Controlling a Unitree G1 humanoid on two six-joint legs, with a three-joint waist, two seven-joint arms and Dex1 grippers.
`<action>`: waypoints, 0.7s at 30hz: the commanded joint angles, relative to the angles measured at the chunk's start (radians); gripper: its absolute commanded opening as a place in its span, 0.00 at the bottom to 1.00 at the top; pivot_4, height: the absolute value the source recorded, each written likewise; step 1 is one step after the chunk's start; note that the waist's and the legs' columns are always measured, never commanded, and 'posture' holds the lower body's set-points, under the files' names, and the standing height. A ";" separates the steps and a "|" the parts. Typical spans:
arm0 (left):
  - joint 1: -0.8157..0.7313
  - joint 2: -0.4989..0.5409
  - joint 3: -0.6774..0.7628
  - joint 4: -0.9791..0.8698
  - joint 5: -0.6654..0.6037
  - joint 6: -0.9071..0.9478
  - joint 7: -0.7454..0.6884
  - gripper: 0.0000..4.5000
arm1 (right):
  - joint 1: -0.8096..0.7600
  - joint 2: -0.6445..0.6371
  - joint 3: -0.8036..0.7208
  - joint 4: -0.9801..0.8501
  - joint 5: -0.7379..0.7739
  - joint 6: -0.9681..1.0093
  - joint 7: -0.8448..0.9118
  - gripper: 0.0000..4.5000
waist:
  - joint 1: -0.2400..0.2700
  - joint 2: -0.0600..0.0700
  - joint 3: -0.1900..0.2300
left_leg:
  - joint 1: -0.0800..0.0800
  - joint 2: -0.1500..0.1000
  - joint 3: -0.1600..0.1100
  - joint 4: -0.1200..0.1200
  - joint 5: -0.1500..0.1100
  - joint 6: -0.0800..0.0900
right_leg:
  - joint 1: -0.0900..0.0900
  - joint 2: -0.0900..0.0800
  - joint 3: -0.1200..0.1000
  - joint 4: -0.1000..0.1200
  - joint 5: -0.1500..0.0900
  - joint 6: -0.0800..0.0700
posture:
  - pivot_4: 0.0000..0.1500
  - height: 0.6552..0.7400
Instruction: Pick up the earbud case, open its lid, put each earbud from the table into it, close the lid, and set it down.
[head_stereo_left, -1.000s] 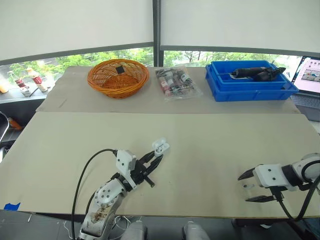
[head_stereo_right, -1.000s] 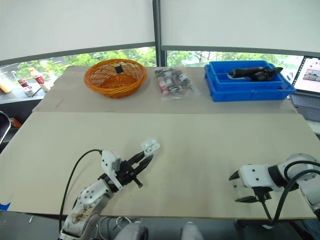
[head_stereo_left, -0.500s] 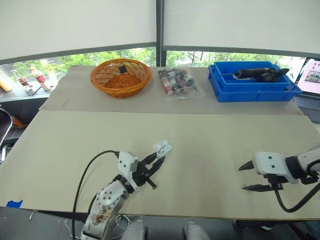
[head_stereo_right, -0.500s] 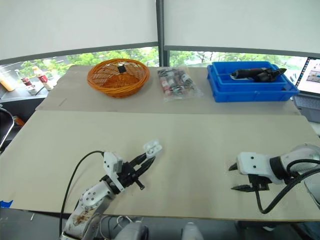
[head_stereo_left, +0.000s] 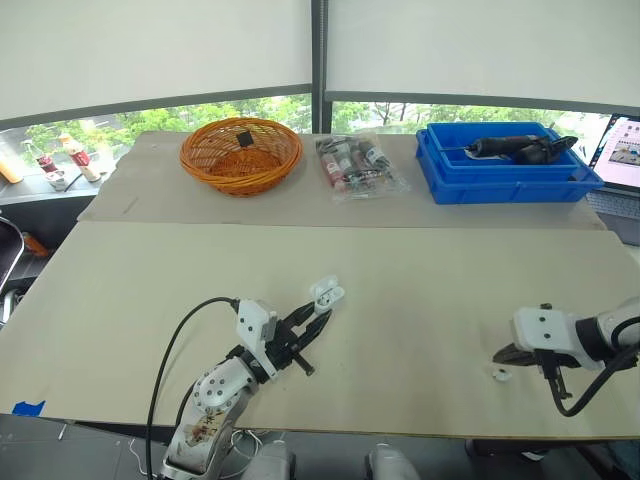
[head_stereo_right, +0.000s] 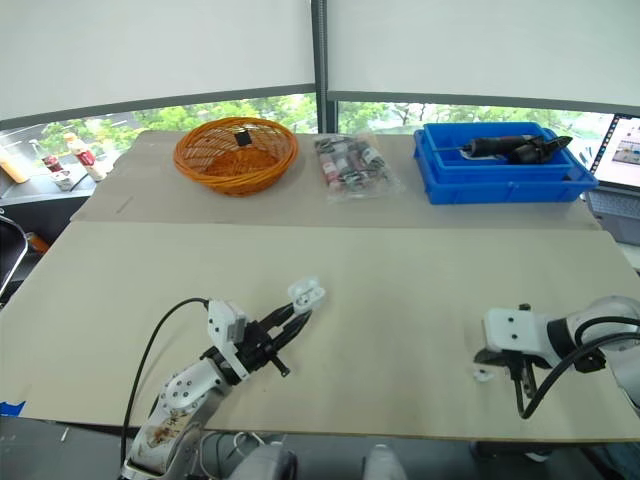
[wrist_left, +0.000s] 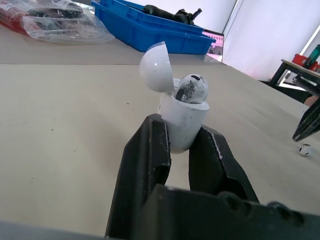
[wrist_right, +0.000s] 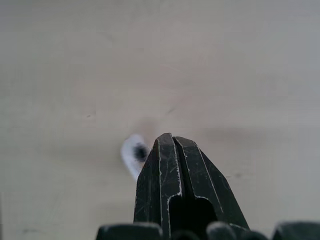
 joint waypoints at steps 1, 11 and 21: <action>-0.005 -0.001 -0.001 -0.019 -0.011 -0.010 -0.003 0.11 | 0.024 -0.027 -0.030 -0.022 0.010 -0.004 0.017 0.00 | 0.000 0.000 0.000 | 0.000 0.000 0.000 0.000 0.000 0.000 | 0.000 0.000 0.000 0.000 0.000 0.000 | 1.00 1.00; -0.007 -0.005 -0.003 -0.014 -0.011 -0.013 -0.005 0.11 | 0.039 -0.035 -0.065 -0.035 0.026 0.009 0.013 0.00 | 0.000 0.000 0.000 | 0.000 0.000 0.000 0.000 0.000 0.000 | 0.000 0.000 0.000 0.000 0.000 0.000 | 1.00 1.00; 0.000 -0.002 0.001 -0.014 -0.015 -0.014 -0.009 0.11 | 0.072 -0.090 -0.184 -0.123 0.117 0.062 0.079 0.13 | 0.002 0.000 0.000 | 0.000 0.000 0.000 0.000 0.000 0.000 | 0.000 0.000 0.000 0.000 0.000 0.000 | 1.00 1.00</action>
